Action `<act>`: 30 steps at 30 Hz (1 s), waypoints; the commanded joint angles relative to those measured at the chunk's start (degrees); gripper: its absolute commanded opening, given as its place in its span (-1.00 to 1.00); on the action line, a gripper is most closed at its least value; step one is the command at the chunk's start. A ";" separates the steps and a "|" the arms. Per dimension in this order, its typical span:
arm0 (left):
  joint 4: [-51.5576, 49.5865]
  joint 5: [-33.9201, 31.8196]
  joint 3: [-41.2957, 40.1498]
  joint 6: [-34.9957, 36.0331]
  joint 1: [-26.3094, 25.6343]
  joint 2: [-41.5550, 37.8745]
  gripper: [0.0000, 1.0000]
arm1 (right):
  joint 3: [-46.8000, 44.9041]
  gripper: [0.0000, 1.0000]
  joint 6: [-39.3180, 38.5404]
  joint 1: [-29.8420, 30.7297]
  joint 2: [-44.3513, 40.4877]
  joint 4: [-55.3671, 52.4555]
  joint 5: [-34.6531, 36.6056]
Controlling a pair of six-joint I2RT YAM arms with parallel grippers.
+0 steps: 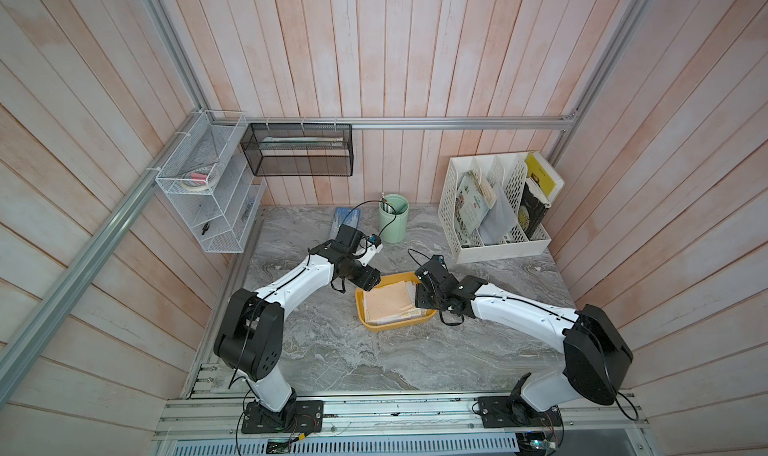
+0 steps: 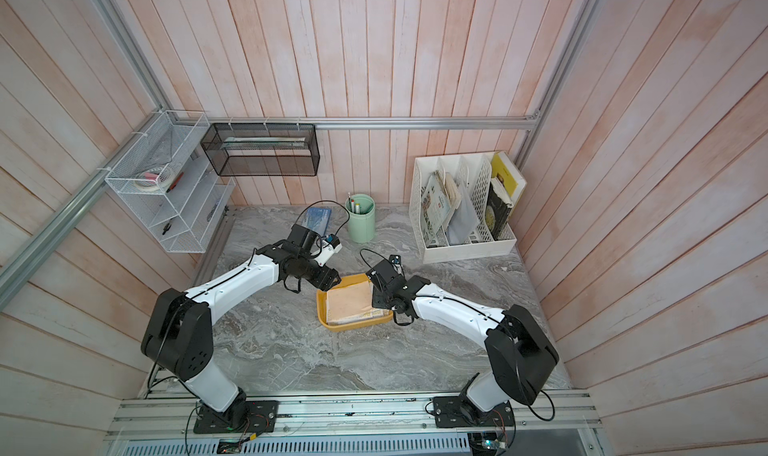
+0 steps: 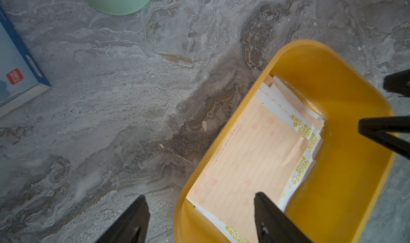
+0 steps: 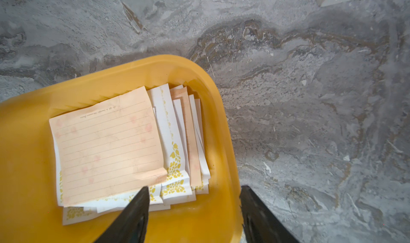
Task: Take out the stationery paper from the storage box
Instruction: Adjust the storage box at the center of the board.
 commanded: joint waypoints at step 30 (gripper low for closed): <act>6.59 3.81 -1.60 -0.83 -0.17 -0.13 0.47 | -1.87 -0.42 5.00 0.63 6.42 -0.39 3.46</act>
